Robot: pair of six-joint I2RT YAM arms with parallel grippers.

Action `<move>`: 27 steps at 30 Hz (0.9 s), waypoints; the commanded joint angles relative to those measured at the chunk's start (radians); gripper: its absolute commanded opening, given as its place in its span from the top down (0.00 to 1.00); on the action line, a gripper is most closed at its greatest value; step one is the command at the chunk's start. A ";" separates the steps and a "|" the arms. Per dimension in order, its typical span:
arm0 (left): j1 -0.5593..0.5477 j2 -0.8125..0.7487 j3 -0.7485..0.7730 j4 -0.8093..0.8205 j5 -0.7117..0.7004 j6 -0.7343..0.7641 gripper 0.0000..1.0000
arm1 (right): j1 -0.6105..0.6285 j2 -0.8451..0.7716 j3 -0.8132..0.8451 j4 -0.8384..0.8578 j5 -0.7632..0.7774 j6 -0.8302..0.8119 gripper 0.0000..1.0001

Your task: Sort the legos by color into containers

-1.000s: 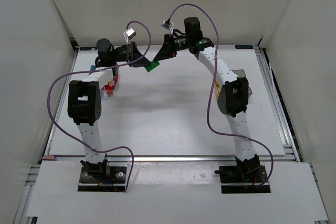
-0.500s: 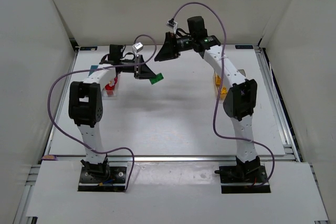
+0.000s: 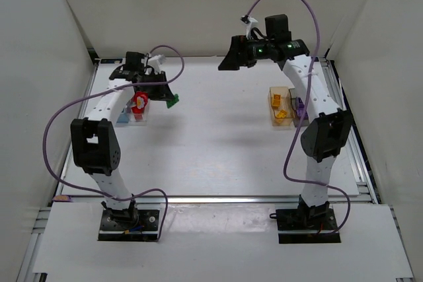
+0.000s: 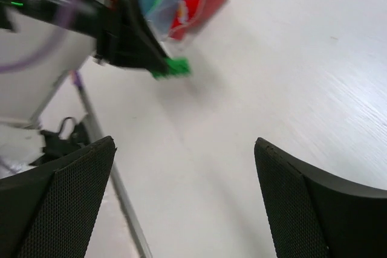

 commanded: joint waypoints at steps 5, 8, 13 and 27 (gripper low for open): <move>0.149 -0.095 0.096 -0.036 -0.438 0.080 0.90 | -0.027 -0.121 -0.115 -0.087 0.213 -0.210 0.01; 0.205 -0.103 0.108 -0.063 -0.496 0.107 0.90 | -0.026 -0.136 -0.144 -0.093 0.225 -0.242 0.01; 0.290 -0.101 0.083 -0.071 -0.548 0.102 0.90 | -0.027 -0.132 -0.156 -0.090 0.208 -0.242 0.01; 0.373 0.029 0.128 -0.082 -0.544 0.114 0.89 | -0.020 -0.107 -0.129 -0.119 0.208 -0.290 0.01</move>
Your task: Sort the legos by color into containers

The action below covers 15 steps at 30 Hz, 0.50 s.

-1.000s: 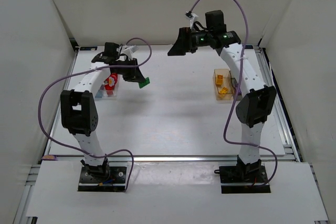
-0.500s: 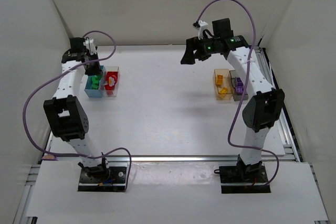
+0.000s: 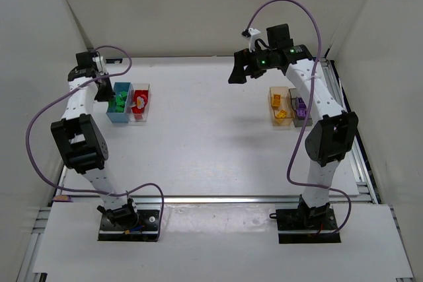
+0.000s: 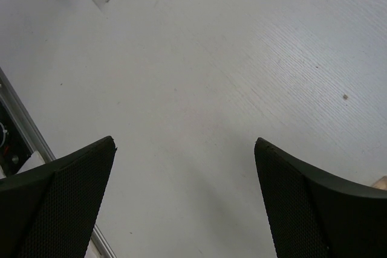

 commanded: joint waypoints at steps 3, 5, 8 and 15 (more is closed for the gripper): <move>0.000 0.032 0.046 -0.018 0.037 0.008 0.88 | 0.007 -0.027 0.022 0.000 0.011 -0.032 0.01; 0.000 0.044 0.048 -0.020 0.043 0.010 0.86 | 0.007 -0.028 0.016 0.003 0.011 -0.036 0.01; 0.000 0.052 0.048 -0.018 0.056 0.011 0.60 | 0.007 -0.031 0.007 0.001 0.011 -0.041 0.01; 0.000 0.055 0.028 0.002 0.025 -0.010 0.25 | 0.013 -0.031 -0.013 -0.003 0.023 -0.067 0.01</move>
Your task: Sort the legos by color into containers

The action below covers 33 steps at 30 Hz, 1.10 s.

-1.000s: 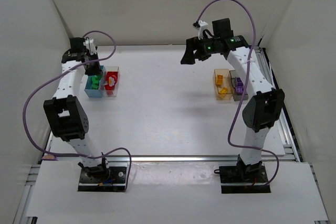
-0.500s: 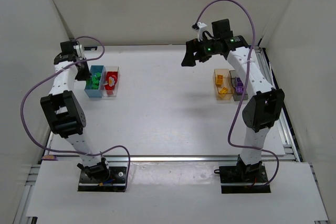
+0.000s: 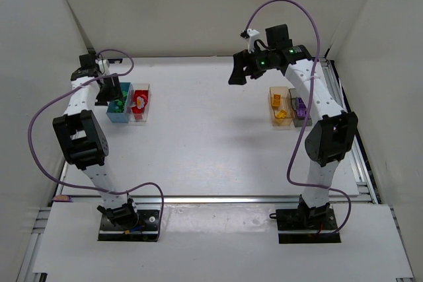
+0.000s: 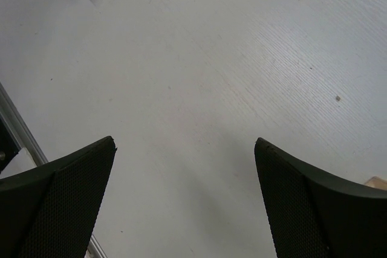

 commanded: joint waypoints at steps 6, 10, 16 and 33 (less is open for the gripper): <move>0.002 -0.084 -0.010 0.035 0.099 -0.064 0.15 | 0.052 -0.047 -0.043 -0.005 0.108 -0.159 0.01; 0.000 -0.177 -0.043 0.044 0.175 -0.121 0.04 | 0.082 -0.074 -0.110 0.006 0.071 -0.251 0.01; -0.024 -0.309 -0.134 0.035 0.057 -0.070 0.01 | 0.089 -0.070 -0.122 -0.026 -0.067 -0.325 0.01; -0.023 -0.579 -0.282 -0.201 -0.045 -0.015 0.01 | 0.202 0.025 0.016 -0.057 0.022 -0.438 0.01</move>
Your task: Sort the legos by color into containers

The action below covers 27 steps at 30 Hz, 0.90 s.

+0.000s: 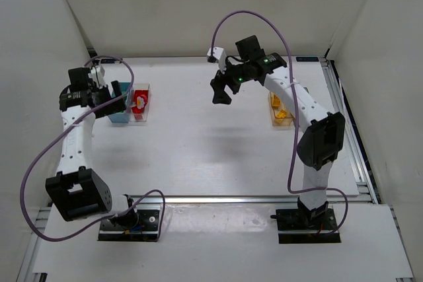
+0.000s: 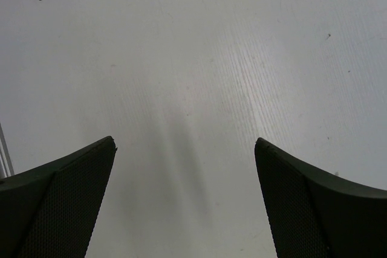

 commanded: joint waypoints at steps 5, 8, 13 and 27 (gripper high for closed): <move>0.025 -0.137 -0.025 -0.242 -0.317 0.230 0.00 | 0.026 0.057 0.095 -0.037 0.009 -0.054 0.01; 0.028 -0.177 -0.060 -0.318 -0.426 0.270 0.00 | 0.035 0.077 0.121 -0.048 0.012 -0.066 0.01; 0.054 -0.253 -0.121 -0.429 -0.518 0.276 0.01 | 0.041 0.107 0.168 -0.072 0.010 -0.092 0.01; 0.364 -0.380 -0.377 -0.500 -0.603 0.466 0.04 | 0.041 0.139 0.193 -0.101 0.013 -0.166 0.01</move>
